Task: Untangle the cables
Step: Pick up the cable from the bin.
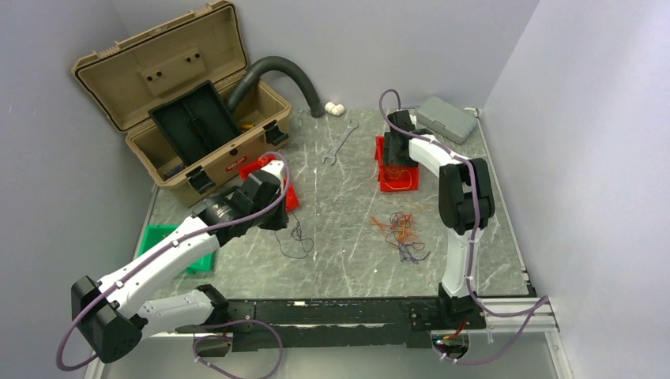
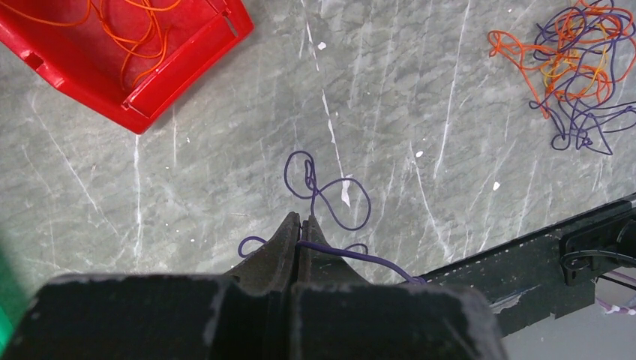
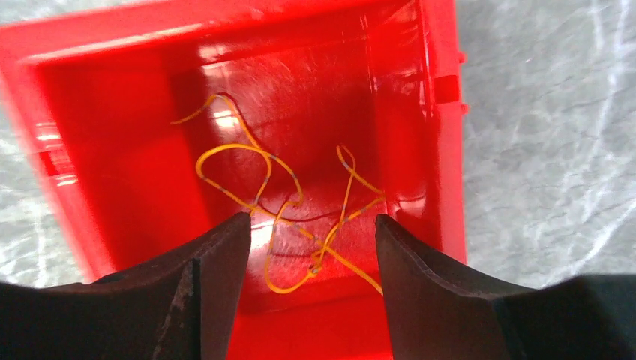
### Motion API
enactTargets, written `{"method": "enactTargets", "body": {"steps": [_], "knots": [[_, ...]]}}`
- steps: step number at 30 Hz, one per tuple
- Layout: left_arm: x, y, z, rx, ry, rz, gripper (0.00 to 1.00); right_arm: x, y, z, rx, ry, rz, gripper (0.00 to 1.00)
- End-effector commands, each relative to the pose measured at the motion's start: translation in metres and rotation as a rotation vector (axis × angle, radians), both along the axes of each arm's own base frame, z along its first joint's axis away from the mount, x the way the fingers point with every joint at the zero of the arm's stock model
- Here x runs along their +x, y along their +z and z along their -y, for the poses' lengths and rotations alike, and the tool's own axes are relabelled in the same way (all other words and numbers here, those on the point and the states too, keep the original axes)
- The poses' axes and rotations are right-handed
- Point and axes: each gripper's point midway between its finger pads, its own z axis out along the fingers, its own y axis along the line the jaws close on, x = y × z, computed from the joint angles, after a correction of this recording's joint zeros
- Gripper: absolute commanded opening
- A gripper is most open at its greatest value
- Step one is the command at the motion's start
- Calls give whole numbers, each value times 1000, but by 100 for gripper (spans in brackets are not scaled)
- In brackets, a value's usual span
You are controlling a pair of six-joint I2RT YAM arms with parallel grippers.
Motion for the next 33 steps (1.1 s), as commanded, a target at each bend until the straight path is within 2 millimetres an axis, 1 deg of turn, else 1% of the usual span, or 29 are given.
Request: {"method": "enactTargets", "body": {"steps": [1, 3, 4, 6, 7, 8, 9, 10, 11, 13, 15, 18, 19, 20, 23, 25, 27, 30, 31, 32, 33], "knots": [[7, 5, 7, -12, -30, 28, 0, 1, -19, 0, -1, -21, -50, 65], [7, 6, 7, -9, -28, 32, 0, -3, -32, 0, -2, -29, -78, 63], [8, 7, 6, -6, -26, 35, 0, -4, -38, 0, 1, -30, -90, 61], [7, 7, 5, -2, -26, 37, 0, -7, -45, -1, 8, -26, -105, 46], [7, 7, 4, 0, -25, 39, 0, -7, -44, -3, 15, -22, -105, 36], [7, 7, 3, 3, -24, 42, 0, -7, -41, -3, 19, -20, -98, 21], [7, 7, 2, 5, -22, 43, 0, -5, -32, -3, 25, -22, -75, 5], [7, 7, 1, 9, -21, 45, 0, -4, -20, -3, 31, -24, -46, 0], [7, 8, 0, 12, -19, 49, 0, -4, 0, -3, 40, -24, -1, 0], [8, 11, -4, 26, -12, 62, 0, -2, 34, -2, 50, -23, 71, 0], [10, 17, -12, 57, 0, 84, 0, -5, 66, -2, 62, -15, 119, 0], [17, 34, -30, 125, 40, 139, 0, -19, 108, -10, 108, 29, 172, 0], [20, 45, -36, 140, 52, 165, 0, -26, 121, -14, 123, 49, 191, 0], [21, 52, -42, 157, 64, 182, 0, -33, 135, -19, 139, 72, 215, 0], [25, 77, -56, 182, 98, 247, 0, -60, 172, -44, 194, 170, 261, 0], [27, 94, -64, 183, 120, 289, 0, -82, 196, -70, 234, 263, 284, 0], [27, 111, -73, 189, 145, 330, 0, -110, 225, -103, 272, 375, 312, 0], [26, 135, -88, 205, 189, 385, 0, -163, 267, -162, 340, 592, 374, 0], [26, 143, -93, 209, 205, 403, 0, -181, 277, -180, 371, 653, 386, 0], [26, 150, -97, 212, 216, 421, 0, -196, 278, -195, 420, 703, 370, 0], [25, 158, -101, 214, 224, 440, 0, -213, 274, -211, 470, 751, 339, 0]]}}
